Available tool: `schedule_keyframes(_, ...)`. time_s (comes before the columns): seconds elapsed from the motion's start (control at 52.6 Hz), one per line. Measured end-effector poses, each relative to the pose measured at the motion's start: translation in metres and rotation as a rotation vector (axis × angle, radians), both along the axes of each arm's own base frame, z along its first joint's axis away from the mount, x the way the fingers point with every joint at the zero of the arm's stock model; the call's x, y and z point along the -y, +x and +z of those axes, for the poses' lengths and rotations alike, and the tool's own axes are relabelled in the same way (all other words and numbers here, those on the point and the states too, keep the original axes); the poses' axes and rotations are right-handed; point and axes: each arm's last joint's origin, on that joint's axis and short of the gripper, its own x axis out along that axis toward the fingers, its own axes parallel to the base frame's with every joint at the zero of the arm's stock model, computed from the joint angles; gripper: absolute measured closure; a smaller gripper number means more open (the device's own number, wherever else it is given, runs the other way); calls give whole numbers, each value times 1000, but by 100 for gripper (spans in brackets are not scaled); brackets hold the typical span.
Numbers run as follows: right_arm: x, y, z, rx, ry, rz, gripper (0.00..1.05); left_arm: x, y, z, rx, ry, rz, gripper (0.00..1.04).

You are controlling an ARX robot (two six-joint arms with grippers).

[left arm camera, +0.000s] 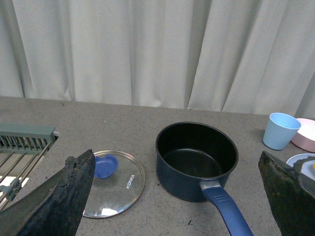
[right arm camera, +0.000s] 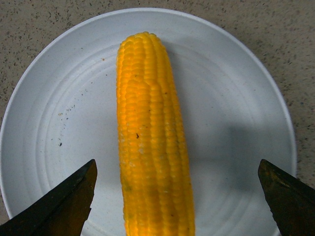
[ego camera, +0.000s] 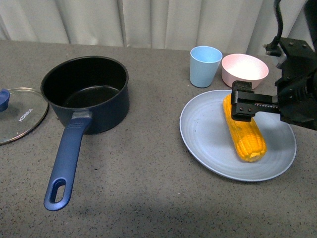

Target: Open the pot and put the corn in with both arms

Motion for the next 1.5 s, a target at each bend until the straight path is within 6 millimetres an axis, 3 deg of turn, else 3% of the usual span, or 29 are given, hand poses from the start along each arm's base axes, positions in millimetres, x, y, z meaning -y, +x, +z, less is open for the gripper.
schedule_keyframes(0.342, -9, 13, -18, -80, -4, -16, 11, 0, 0, 0, 0, 0, 0, 6)
schedule_keyframes(0.513, -10, 17, -19, -91, 4, -13, 36, 0, 0, 0, 0, 0, 0, 6)
schedule_keyframes(0.627, -11, 19, -19, -96, 14, -9, 59, 0, 0, 0, 0, 0, 0, 6)
schedule_keyframes(0.951, -12, 19, -17, -104, 65, 1, 87, 0, 0, 0, 0, 0, 0, 6)
schedule_keyframes(1.103, -14, 19, 2, -87, 176, 41, 95, 0, 0, 0, 0, 0, 0, 6)
schedule_keyframes(1.236, -25, 27, 26, -65, 377, 78, 96, 0, 0, 0, 0, 0, 0, 6)
schedule_keyframes(1.502, -81, 50, 53, -61, 613, 167, 98, 0, 0, 0, 0, 0, 0, 6)
